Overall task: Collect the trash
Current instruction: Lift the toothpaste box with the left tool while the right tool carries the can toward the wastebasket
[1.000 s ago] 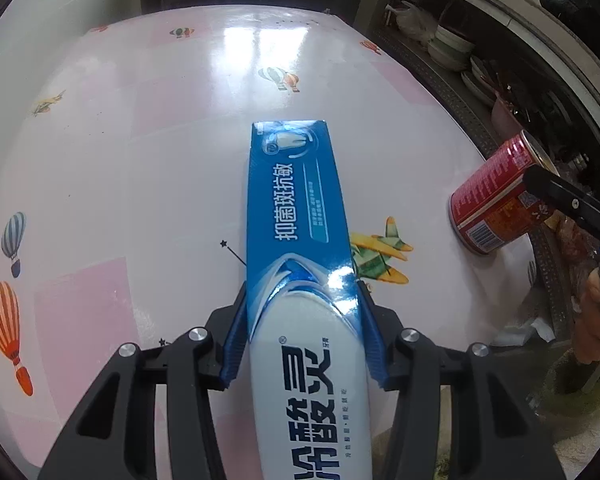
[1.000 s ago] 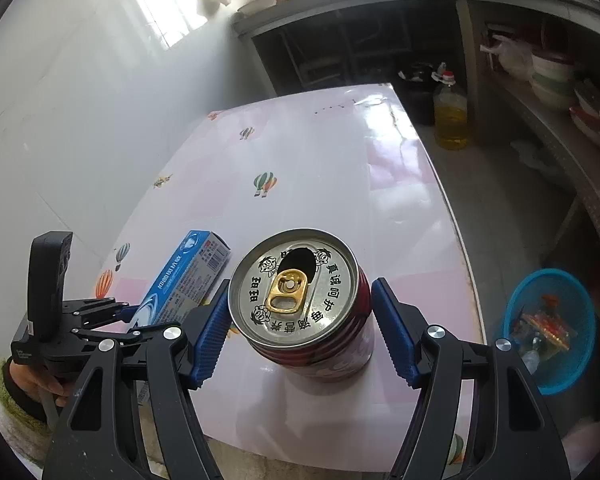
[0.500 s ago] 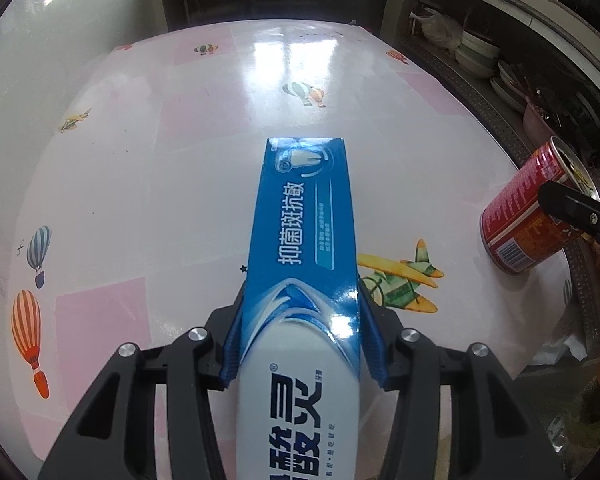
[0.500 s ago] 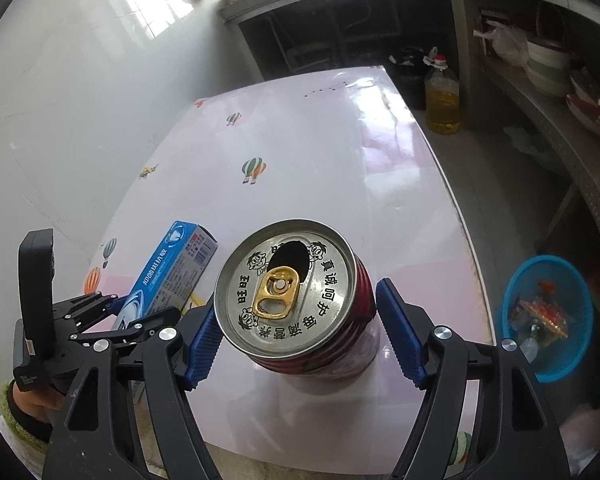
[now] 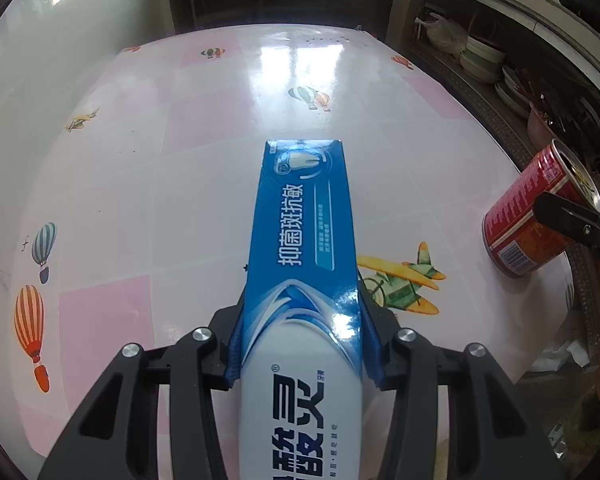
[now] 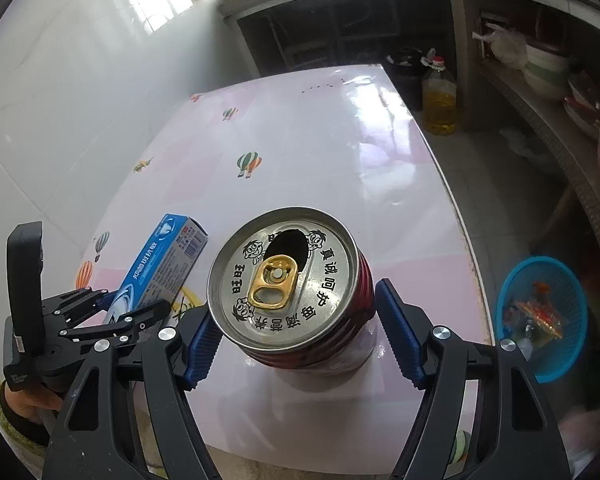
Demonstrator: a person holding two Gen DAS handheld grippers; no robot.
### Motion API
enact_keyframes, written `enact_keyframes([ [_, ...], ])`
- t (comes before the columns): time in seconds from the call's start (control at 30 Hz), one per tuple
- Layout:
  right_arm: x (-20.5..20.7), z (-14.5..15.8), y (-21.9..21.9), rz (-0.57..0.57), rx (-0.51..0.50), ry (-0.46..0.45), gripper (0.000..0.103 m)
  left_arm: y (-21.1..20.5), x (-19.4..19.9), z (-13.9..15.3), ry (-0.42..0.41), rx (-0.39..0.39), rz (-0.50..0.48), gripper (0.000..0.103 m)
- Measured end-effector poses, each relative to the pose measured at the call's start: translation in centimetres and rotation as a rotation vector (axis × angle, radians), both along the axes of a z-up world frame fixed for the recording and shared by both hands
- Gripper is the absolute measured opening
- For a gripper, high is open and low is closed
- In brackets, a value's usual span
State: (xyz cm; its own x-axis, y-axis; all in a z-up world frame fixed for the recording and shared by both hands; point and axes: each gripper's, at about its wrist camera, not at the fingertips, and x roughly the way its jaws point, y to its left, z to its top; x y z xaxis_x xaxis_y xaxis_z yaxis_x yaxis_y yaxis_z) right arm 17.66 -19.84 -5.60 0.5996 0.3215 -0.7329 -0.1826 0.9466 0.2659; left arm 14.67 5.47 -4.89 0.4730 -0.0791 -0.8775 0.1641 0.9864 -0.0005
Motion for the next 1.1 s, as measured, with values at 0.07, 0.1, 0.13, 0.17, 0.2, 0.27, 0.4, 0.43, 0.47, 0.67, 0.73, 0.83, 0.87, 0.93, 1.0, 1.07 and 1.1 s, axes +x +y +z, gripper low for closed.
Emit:
enact_keyframes([
  [0.07, -0.1, 0.0, 0.0, -0.003, -0.001, -0.004, 0.068, 0.1, -0.1, 0.1, -0.008, 0.002, 0.0, 0.045],
  [0.1, -0.1, 0.0, -0.1, -0.005, -0.002, -0.006, 0.068, 0.1, -0.1, 0.2, -0.012, 0.003, 0.002, 0.045],
  [0.13, -0.2, 0.1, -0.1, -0.005, -0.003, -0.007, 0.068, 0.1, -0.2, 0.3, -0.019, 0.007, 0.003, 0.045],
  [0.17, -0.3, 0.1, -0.1, -0.005, -0.004, -0.009, 0.068, 0.1, -0.3, 0.4, -0.023, 0.008, 0.002, 0.045],
  [0.2, -0.3, 0.2, -0.2, -0.006, -0.006, -0.011, 0.068, 0.1, -0.4, 0.5, -0.026, 0.008, 0.002, 0.045],
  [0.27, -0.4, 0.3, -0.2, -0.008, -0.01, -0.015, 0.068, 0.1, -0.5, 0.7, -0.033, 0.007, -0.002, 0.045],
  [0.4, -0.5, 0.4, -0.3, -0.014, -0.006, -0.017, 0.068, -0.1, -1.0, 1.0, -0.05, 0.019, -0.004, 0.045],
  [0.43, -0.5, 0.4, -0.4, -0.015, -0.005, -0.017, 0.068, -0.2, -1.1, 1.1, -0.053, 0.019, -0.004, 0.045],
  [0.47, -0.4, 0.4, -0.4, -0.015, -0.004, -0.017, 0.068, -0.3, -1.1, 1.2, -0.055, 0.019, -0.003, 0.045],
  [0.67, -0.4, 0.6, -0.6, -0.017, 0.008, -0.022, 0.068, -0.6, -1.5, 1.7, -0.073, 0.024, -0.003, 0.045],
  [0.73, -0.6, 0.8, -0.8, -0.019, 0.012, -0.03, 0.068, -0.5, -1.6, 1.8, -0.073, 0.014, -0.002, 0.045],
  [0.83, -0.8, 1.5, -1.3, -0.024, 0.026, -0.051, 0.068, -0.4, -1.8, 2.2, -0.077, -0.009, -0.005, 0.045],
  [0.87, -1.0, 1.8, -1.6, -0.031, 0.024, -0.065, 0.068, -0.4, -1.8, 2.5, -0.08, -0.025, -0.008, 0.045],
  [0.93, -1.2, 3.0, -2.7, -0.061, 0.016, -0.101, 0.068, -0.5, -1.9, 3.1, -0.088, -0.053, -0.019, 0.045],
  [1.0, -1.7, 4.2, -4.2, -0.101, 0.021, -0.133, 0.068, -0.8, -1.8, 4.1, -0.104, -0.081, -0.039, 0.045],
  [1.07, -2.4, 5.5, -6.4, -0.164, 0.022, -0.174, 0.068, -1.3, -1.5, 5.0, -0.116, -0.107, -0.062, 0.045],
  [1.1, -2.9, 6.0, -7.4, -0.192, 0.019, -0.189, 0.068, -1.8, -1.2, 5.6, -0.121, -0.131, -0.081, 0.045],
])
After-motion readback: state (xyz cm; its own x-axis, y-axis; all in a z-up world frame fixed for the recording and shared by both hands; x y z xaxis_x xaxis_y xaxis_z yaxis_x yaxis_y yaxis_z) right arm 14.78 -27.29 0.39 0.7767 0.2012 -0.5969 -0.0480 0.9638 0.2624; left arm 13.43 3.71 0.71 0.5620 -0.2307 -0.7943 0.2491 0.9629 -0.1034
